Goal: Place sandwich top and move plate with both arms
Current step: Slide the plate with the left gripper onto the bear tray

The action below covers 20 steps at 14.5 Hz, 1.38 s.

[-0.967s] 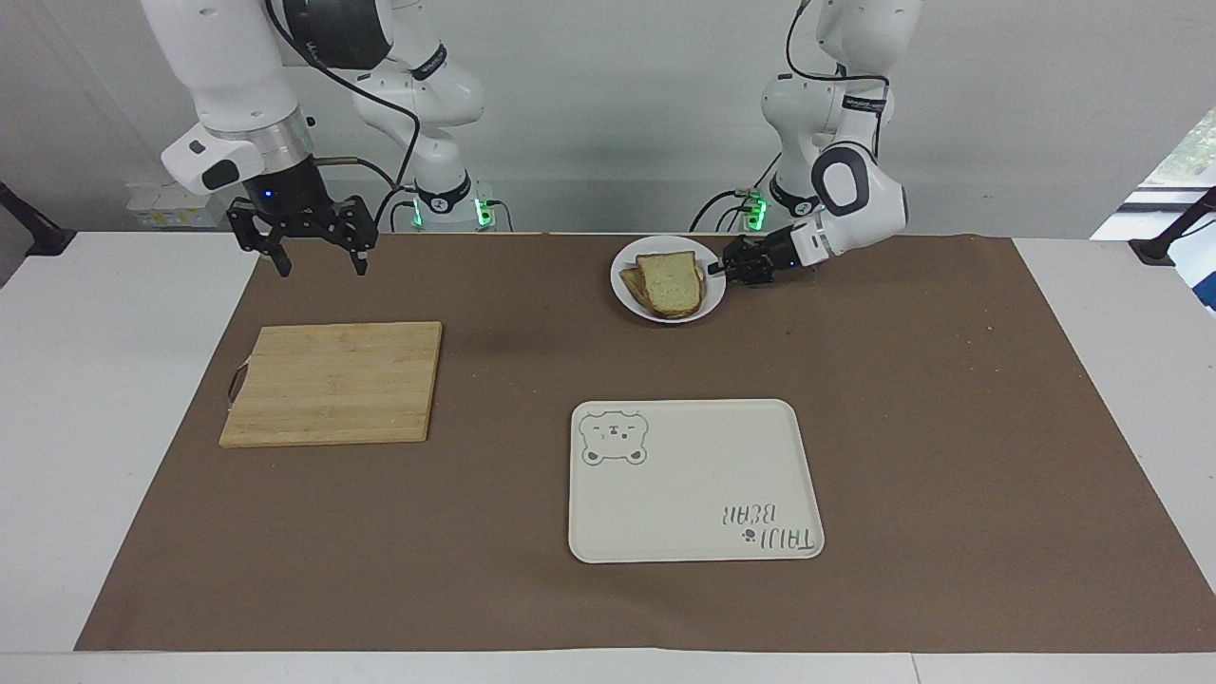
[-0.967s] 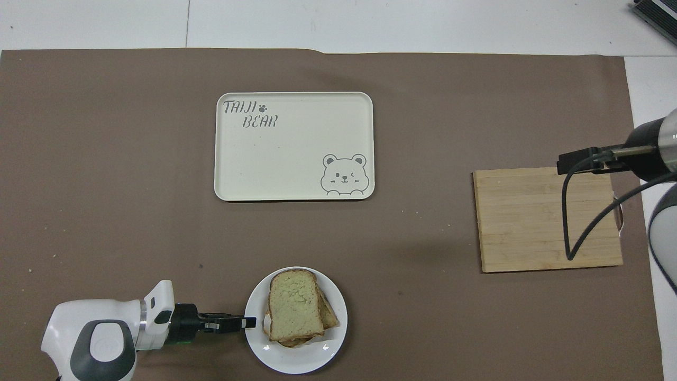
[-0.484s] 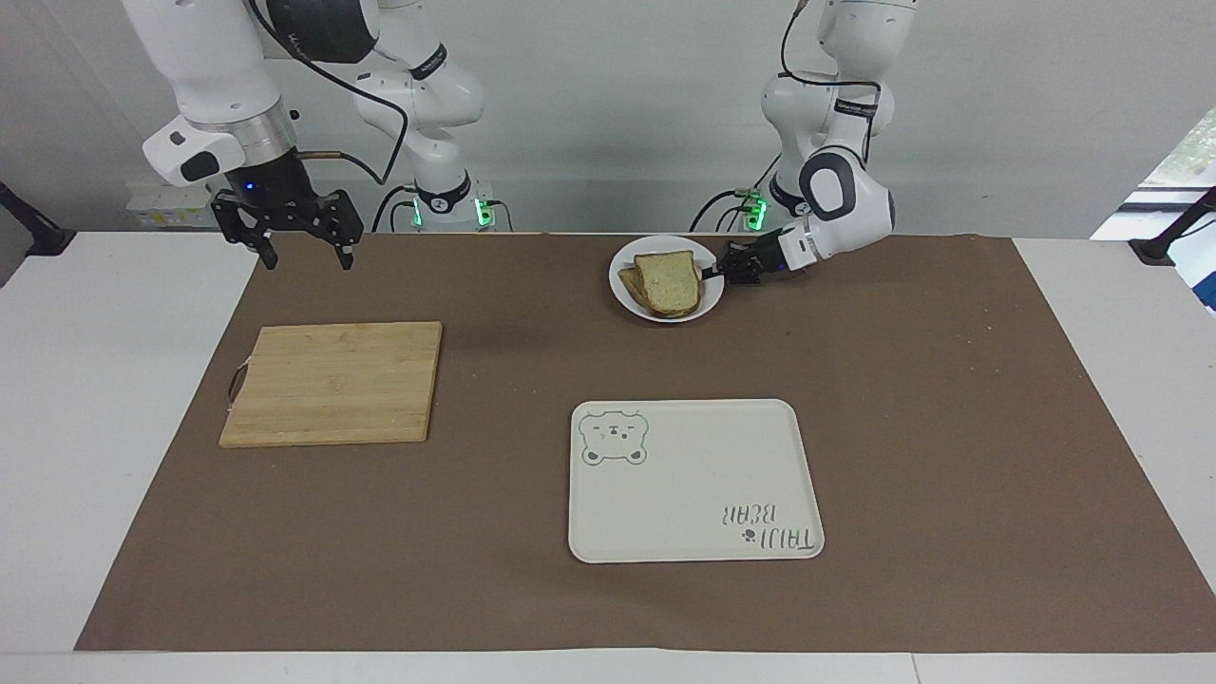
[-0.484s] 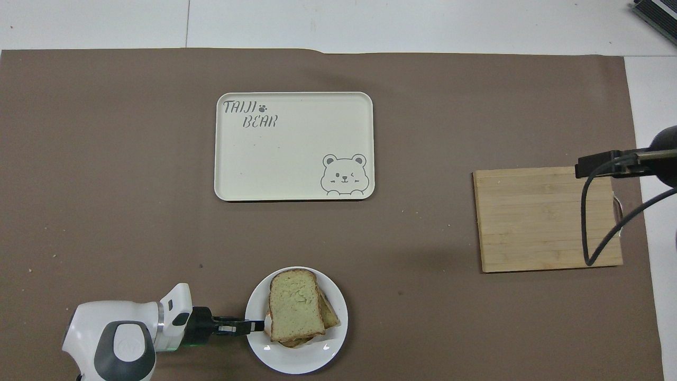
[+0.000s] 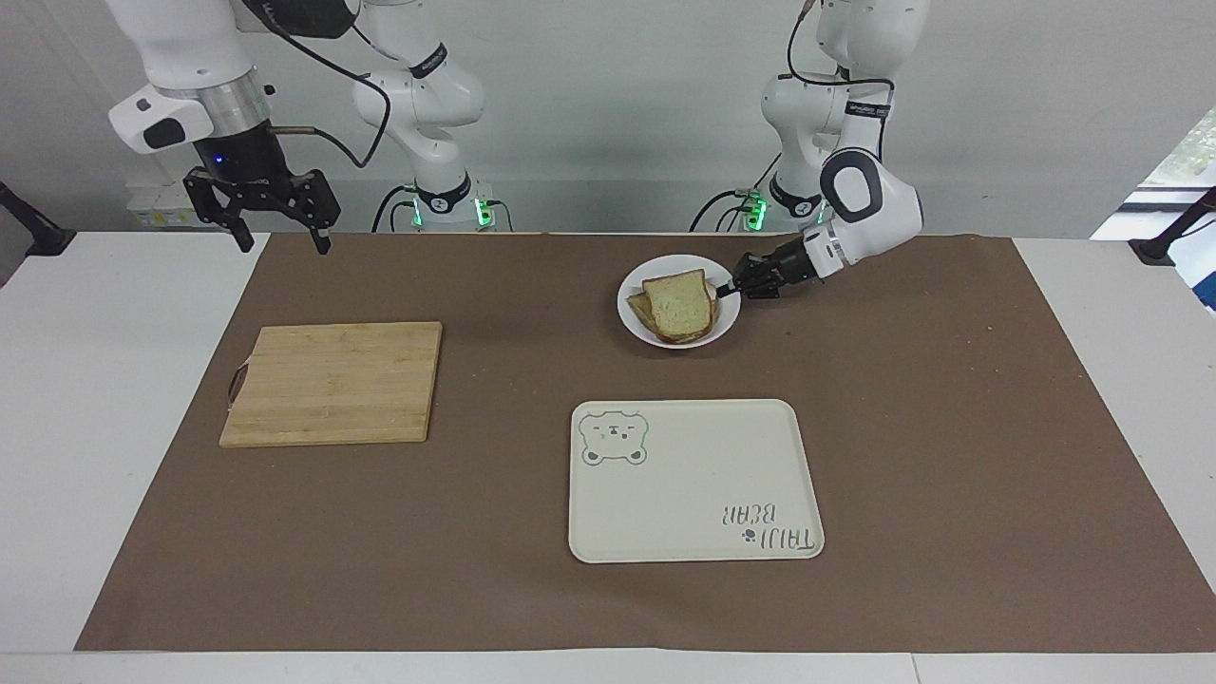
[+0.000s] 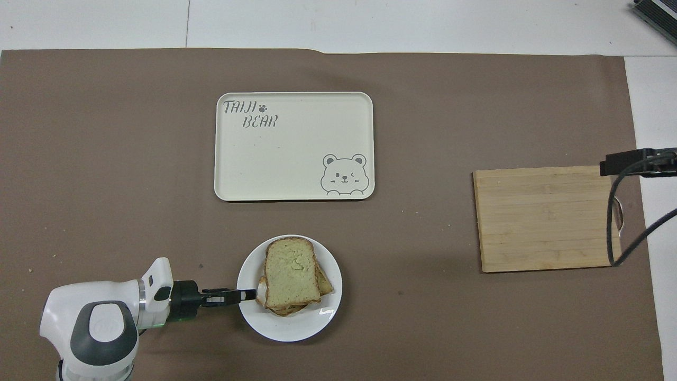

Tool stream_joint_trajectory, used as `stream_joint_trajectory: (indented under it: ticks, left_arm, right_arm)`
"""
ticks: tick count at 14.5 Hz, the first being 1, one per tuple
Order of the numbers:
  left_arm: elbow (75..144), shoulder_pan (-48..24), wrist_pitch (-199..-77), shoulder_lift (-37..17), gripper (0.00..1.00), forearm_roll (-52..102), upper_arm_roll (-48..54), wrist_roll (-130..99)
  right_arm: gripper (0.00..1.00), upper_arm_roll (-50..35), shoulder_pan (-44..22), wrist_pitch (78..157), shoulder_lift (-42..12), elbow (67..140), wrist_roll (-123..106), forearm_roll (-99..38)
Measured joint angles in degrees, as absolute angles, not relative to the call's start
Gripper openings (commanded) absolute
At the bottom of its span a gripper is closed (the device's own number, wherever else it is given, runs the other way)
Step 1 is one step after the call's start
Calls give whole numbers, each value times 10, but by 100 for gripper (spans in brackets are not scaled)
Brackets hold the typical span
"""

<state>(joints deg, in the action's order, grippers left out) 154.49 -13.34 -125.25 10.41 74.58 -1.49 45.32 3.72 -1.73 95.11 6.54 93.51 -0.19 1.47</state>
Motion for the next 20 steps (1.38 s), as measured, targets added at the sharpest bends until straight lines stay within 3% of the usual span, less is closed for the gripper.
stream_joint_trajectory:
  ticks: [4, 9, 15, 16, 18, 20]
  left_arm:
    - [1418, -96, -1245, 22, 0, 733, -16, 443]
    - [1224, -91, -1241, -108, 0, 702, -13, 342]
    - [1095, -91, -1265, -246, 0, 702, -7, 317]
    - [1087, -91, -1274, -254, 22, 702, -2, 311]
    - [1080, -91, -1275, -255, 89, 702, 2, 303]
    - [1075, -91, -1276, -255, 96, 691, 0, 302]
  right_arm:
    - [100, 31, -19, 897, 89, 936, -2, 15]
    - [100, 34, -19, 900, 85, 944, -2, 14]
    - [100, 39, -11, 894, 85, 944, -3, 15]
    - [100, 41, -9, 893, 85, 944, -3, 15]
    - [100, 42, -8, 876, 80, 940, -3, 15]
    - [100, 43, -6, 868, 62, 921, -3, 15]
